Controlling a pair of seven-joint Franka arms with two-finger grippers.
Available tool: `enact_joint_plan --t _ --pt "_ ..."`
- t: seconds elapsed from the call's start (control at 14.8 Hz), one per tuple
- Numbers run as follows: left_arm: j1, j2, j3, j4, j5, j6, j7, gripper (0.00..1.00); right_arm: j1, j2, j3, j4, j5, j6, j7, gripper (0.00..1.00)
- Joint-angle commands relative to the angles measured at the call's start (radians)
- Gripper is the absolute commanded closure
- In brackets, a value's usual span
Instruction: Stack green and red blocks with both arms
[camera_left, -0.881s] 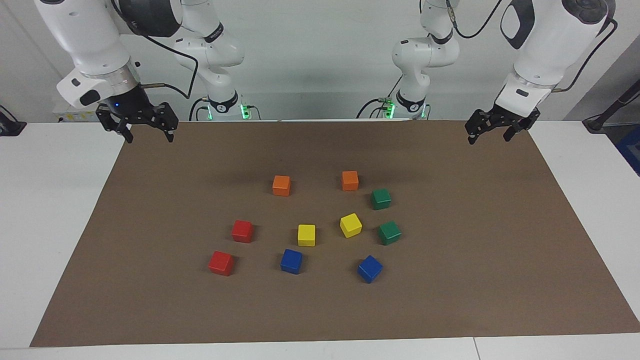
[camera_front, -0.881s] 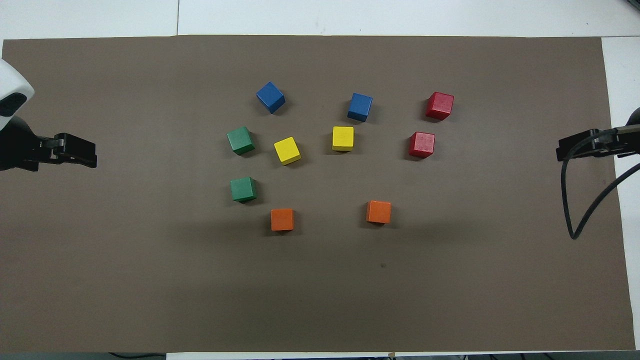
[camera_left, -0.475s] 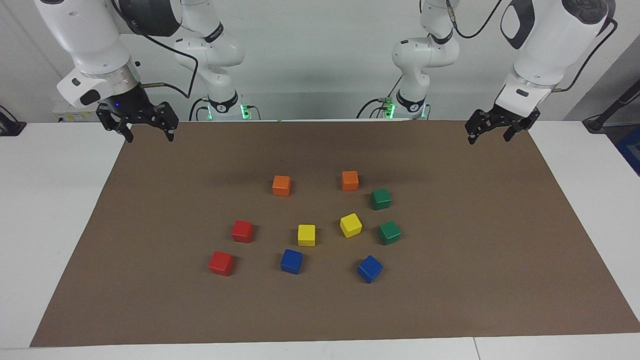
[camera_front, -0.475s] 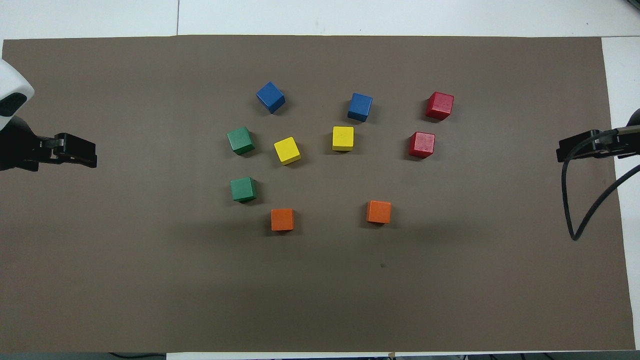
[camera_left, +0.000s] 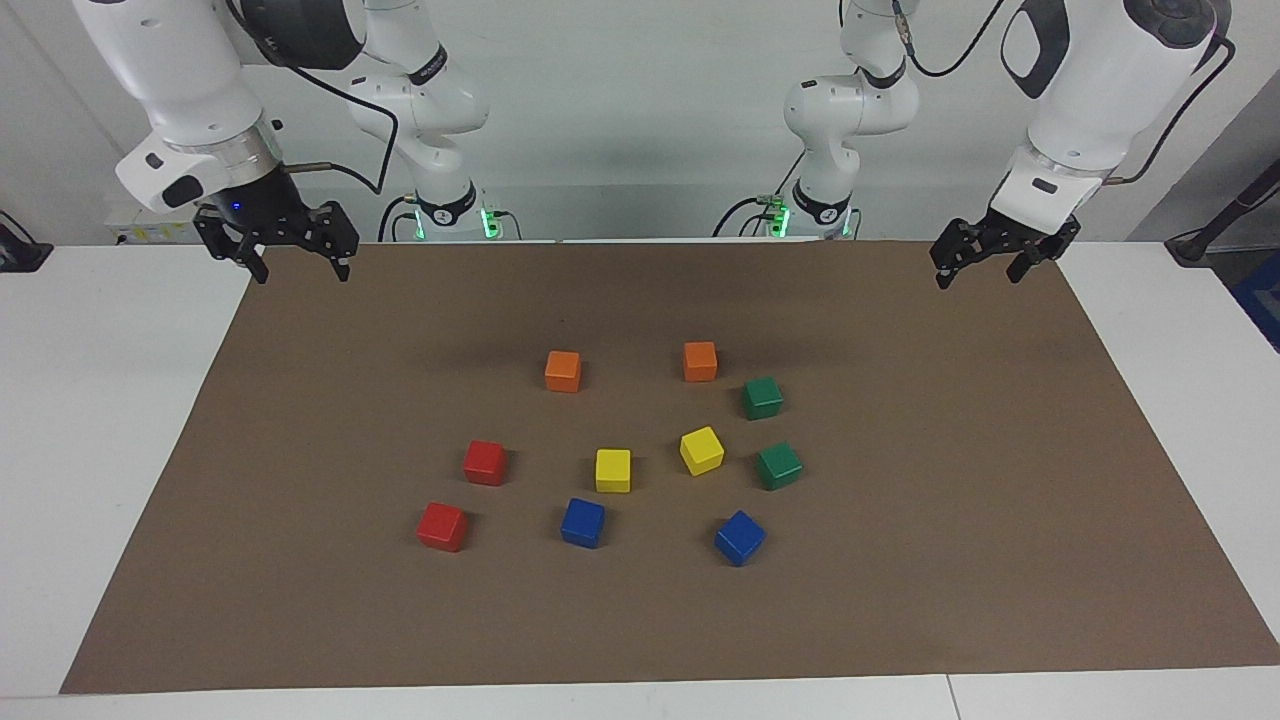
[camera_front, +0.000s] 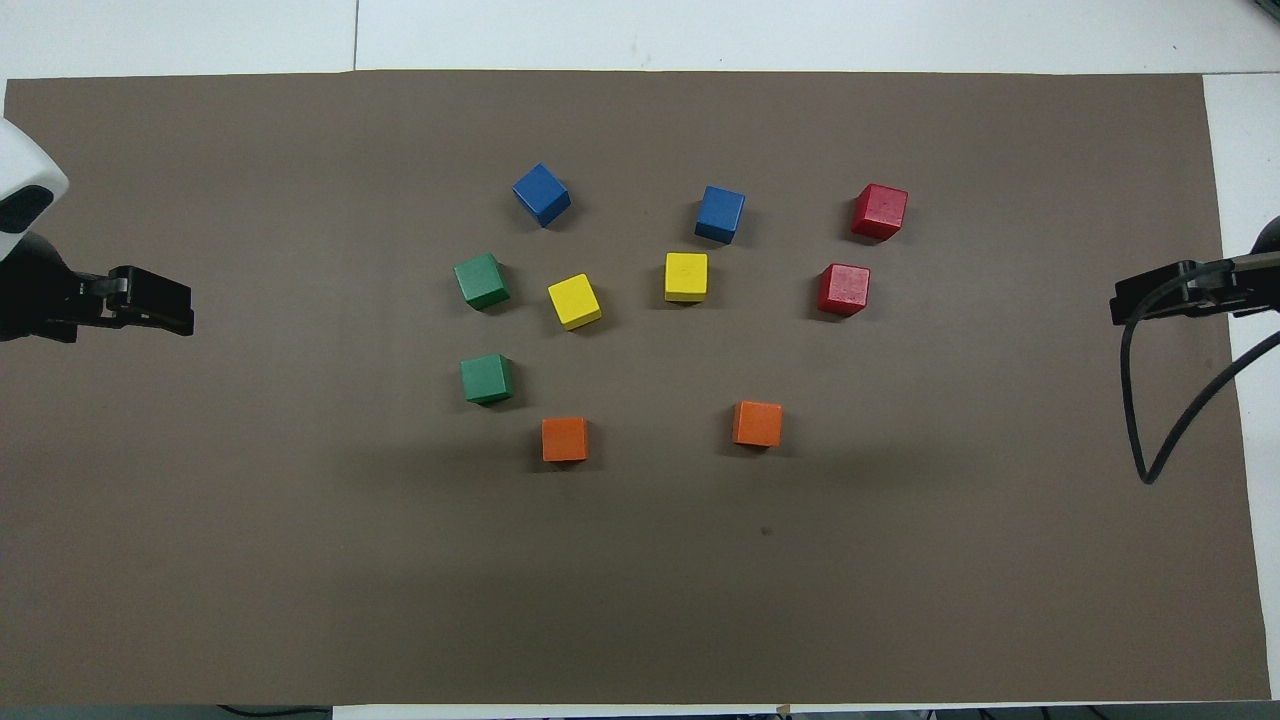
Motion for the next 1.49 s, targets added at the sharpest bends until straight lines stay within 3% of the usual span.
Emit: enact_joint_plan --t 0.0,0.2,0.41,0.95,1.42 --pt "0.010 -0.019 -0.003 -0.019 -0.005 0.005 0.002 0.00 0.032 -0.029 0.007 -0.049 0.014 0.011 0.021 0.00" --pt "0.010 -0.020 -0.003 -0.019 -0.005 0.005 0.002 0.00 0.087 -0.037 0.016 -0.091 0.014 0.040 0.188 0.00" --pt "0.010 -0.021 -0.003 -0.017 -0.005 0.005 0.002 0.00 0.132 -0.016 0.018 -0.185 0.017 0.190 0.275 0.00" --pt "0.010 -0.021 -0.003 -0.020 -0.005 0.007 0.002 0.00 0.161 0.240 0.018 -0.232 0.072 0.494 0.440 0.00" --pt "0.010 -0.034 -0.003 -0.019 -0.005 0.011 -0.001 0.00 0.187 0.365 0.018 -0.234 0.069 0.655 0.493 0.00"
